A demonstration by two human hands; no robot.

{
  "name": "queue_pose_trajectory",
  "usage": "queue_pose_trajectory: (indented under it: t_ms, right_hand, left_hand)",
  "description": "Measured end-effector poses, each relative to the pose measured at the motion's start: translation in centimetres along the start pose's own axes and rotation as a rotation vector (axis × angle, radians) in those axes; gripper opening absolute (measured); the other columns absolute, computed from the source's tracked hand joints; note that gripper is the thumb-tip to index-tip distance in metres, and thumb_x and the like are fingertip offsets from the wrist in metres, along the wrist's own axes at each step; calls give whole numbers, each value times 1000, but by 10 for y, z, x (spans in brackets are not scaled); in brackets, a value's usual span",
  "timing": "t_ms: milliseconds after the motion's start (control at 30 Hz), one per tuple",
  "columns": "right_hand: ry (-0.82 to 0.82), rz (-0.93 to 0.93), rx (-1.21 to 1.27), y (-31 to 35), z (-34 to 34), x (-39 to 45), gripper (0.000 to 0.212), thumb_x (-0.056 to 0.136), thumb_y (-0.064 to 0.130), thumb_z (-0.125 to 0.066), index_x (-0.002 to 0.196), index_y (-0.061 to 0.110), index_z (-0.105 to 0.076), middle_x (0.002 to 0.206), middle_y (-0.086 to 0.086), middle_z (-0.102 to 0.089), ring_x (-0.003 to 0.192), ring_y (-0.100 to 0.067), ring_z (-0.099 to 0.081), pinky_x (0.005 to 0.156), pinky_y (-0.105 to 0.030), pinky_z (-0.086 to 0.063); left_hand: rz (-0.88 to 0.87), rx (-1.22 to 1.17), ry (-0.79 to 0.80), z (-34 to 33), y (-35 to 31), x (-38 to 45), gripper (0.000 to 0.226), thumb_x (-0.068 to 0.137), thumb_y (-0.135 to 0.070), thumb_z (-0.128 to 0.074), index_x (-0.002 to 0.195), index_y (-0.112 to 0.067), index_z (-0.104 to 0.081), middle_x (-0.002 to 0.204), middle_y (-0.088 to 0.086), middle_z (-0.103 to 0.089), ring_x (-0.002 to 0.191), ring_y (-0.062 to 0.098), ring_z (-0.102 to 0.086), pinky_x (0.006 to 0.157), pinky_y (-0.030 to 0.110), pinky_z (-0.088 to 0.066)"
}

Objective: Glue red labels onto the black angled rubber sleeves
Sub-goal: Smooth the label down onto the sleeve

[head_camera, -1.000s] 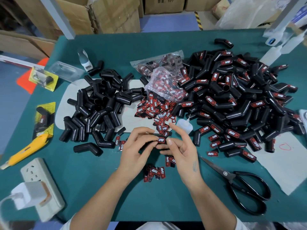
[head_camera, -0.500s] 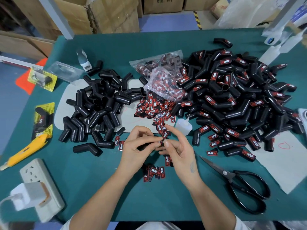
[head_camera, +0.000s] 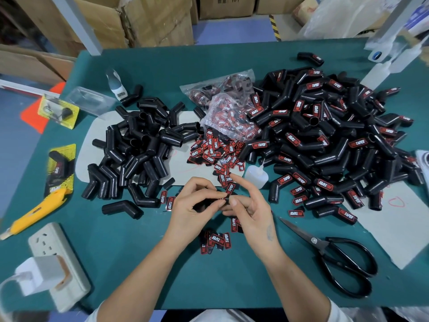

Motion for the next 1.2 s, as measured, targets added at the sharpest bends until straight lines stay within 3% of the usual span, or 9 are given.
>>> queue_pose_trajectory:
  t_ms: [167,367,667,767,833,933,1000,1067,1200]
  right_hand:
    - [-18,-26,40,1,0,0,45,105,15,-58,148,25,-50,95,-10,-80,95,-23,-77,84,-28,-59]
    - [-19,-46,65,2,1,1,43,106,11,-57,146,26,-51,96,-12,-80,97,-26,-78,85,-27,-59]
    - [-24,-58,62,4,2,1,41,105,17,-59,144,25,-53,97,-11,-81,96,-25,-78,85,-26,-58]
    - [-28,-58,67,4,3,2,42,100,18,-67,140,24,-58,96,-11,-80,95,-26,-78,85,-26,-58]
    - [-37,-57,81,2,4,3,45,98,8,-71,138,24,-60,94,-14,-79,96,-28,-78,87,-26,-58]
    - [-65,-41,74,0,7,3,48,97,2,-72,135,30,-63,95,-14,-79,96,-28,-78,89,-27,-58]
    - [-70,-16,56,0,9,3,49,97,7,-72,135,35,-63,97,-13,-79,98,-29,-78,93,-32,-59]
    - [-82,7,13,-1,10,2,49,96,14,-74,137,38,-62,98,-11,-79,99,-30,-77,97,-38,-58]
    - [-112,34,-137,-7,10,1,49,93,29,-77,138,45,-62,91,-5,-77,86,-35,-69,89,-54,-54]
  left_hand:
    - [20,-27,21,1,3,0,16,91,-24,-76,105,-23,-83,106,-1,-63,101,19,-65,92,22,-49]
    - [44,-37,49,4,8,2,20,92,-26,-76,109,-36,-82,107,-8,-65,104,22,-67,95,22,-49]
    - [22,-31,69,5,2,2,21,91,-13,-78,109,-22,-82,107,-8,-65,101,17,-66,92,22,-51]
    - [24,-57,73,7,1,2,21,92,-16,-77,112,-19,-81,109,-11,-67,102,16,-68,85,29,-57]
    - [36,-67,80,8,2,1,27,92,-9,-75,117,-20,-79,111,-12,-69,104,16,-69,85,34,-59]
    - [114,-157,110,8,6,1,49,92,-7,-72,133,-35,-72,119,-10,-73,113,16,-70,99,32,-56]
    - [188,-289,136,5,9,1,55,95,-10,-70,139,-41,-64,124,-6,-74,119,16,-68,101,25,-53]
    - [222,-387,135,1,10,0,48,97,-16,-68,142,-30,-62,128,1,-73,120,17,-67,97,23,-53]
    - [345,-533,49,-6,19,-4,37,92,-24,-71,129,-30,-70,121,4,-74,110,17,-66,89,29,-53]
Point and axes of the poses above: each hand's wrist, its own x-axis towards the middle knuckle, its own z-axis out of the back of the hand, y = z × x, the point moved 7 cm from there along x, towards the middle knuckle
